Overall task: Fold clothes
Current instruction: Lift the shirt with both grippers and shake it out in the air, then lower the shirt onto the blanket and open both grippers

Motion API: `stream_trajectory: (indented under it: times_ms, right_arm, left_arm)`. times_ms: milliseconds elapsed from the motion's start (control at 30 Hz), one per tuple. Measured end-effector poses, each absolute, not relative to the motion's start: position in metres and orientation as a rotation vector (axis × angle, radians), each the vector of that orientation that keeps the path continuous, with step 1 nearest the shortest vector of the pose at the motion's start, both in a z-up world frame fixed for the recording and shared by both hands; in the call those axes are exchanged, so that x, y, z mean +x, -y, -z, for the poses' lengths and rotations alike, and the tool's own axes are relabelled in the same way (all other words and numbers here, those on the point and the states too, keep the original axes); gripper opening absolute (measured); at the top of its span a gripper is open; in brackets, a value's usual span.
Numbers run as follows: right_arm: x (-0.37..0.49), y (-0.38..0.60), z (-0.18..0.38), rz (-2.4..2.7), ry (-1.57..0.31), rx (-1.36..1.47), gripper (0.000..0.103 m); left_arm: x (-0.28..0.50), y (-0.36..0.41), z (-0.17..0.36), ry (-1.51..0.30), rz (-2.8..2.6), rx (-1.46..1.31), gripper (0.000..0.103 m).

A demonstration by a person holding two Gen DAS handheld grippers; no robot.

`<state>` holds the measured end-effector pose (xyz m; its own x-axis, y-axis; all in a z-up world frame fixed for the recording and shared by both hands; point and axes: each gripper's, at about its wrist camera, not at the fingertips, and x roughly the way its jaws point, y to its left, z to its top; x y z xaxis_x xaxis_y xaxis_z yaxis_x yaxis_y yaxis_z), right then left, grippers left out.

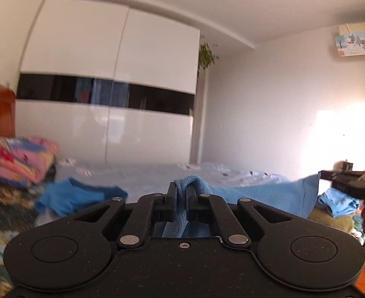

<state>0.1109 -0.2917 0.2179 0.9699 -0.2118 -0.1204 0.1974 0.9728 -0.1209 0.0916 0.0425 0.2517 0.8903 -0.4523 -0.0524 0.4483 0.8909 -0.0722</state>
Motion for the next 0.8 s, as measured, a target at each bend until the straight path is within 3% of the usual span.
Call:
stream_trajectory:
  times_ms: [133, 400, 667, 800]
  right_arm:
    - [0.079, 0.302, -0.252, 0.190, -0.031, -0.116, 0.002]
    - [0.064, 0.284, -0.179, -0.015, -0.224, -0.158, 0.002]
    - [0.056, 0.222, -0.062, -0.305, -0.597, -0.184, 0.005]
    - [0.056, 0.190, -0.038, -0.386, -0.692, -0.243, 0.021]
  left_arm:
    - [0.057, -0.056, -0.271, -0.026, 0.506, -0.109, 0.004]
    - [0.052, -0.050, -0.243, -0.109, 0.434, -0.092, 0.004]
    - [0.075, -0.084, -0.197, -0.204, 0.292, -0.120, 0.004]
    - [0.073, -0.107, -0.152, -0.322, 0.231, -0.151, 0.005]
